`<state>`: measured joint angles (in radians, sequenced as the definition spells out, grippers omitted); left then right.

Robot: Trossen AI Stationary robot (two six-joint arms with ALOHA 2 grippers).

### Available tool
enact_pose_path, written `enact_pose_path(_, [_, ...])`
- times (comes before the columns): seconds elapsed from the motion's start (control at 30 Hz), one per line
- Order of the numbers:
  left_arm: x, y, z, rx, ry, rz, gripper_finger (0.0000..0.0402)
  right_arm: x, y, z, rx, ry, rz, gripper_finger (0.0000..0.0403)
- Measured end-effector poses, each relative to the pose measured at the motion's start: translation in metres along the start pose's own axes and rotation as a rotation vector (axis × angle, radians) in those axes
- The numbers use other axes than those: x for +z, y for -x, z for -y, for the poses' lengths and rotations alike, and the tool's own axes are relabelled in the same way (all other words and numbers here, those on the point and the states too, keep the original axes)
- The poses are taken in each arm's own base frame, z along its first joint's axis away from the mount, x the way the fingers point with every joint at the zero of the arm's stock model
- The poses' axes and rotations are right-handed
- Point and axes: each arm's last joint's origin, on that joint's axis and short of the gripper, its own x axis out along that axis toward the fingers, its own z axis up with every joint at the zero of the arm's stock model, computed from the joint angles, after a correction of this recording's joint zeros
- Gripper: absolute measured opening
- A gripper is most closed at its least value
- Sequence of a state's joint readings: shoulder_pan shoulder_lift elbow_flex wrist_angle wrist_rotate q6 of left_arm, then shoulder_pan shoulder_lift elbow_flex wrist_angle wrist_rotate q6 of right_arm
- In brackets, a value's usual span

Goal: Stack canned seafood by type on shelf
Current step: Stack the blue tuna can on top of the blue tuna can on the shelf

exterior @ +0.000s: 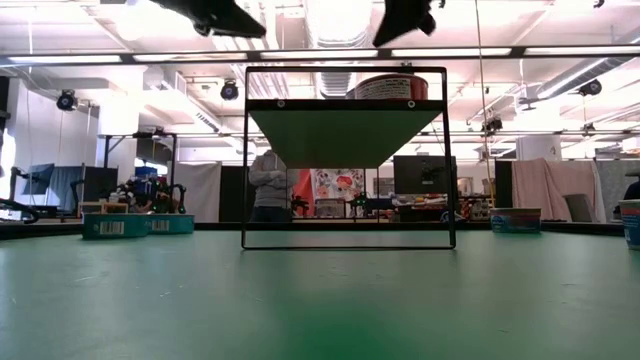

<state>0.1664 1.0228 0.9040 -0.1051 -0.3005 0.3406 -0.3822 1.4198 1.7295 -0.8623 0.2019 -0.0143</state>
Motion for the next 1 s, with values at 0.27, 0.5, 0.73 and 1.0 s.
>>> enact_pose_path(0.27, [-0.004,-0.033,-0.055,-0.19,0.167,-0.135,0.0164,-0.036,-0.012,0.017,-0.054,-0.061,0.003,0.0012])
enact_pose_path(0.5, [-0.012,-0.064,-0.1,-0.136,0.27,-0.272,0.0127,-0.056,-0.015,0.016,-0.057,-0.09,-0.001,0.0012])
enact_pose_path(0.73, [-0.022,-0.099,-0.117,-0.143,0.277,-0.345,0.0104,-0.067,-0.023,0.015,-0.057,-0.104,-0.035,0.0012])
enact_pose_path(1.0, [-0.037,-0.127,-0.128,-0.135,0.365,-0.45,0.0103,-0.069,-0.024,0.014,-0.056,-0.088,-0.041,0.0012])
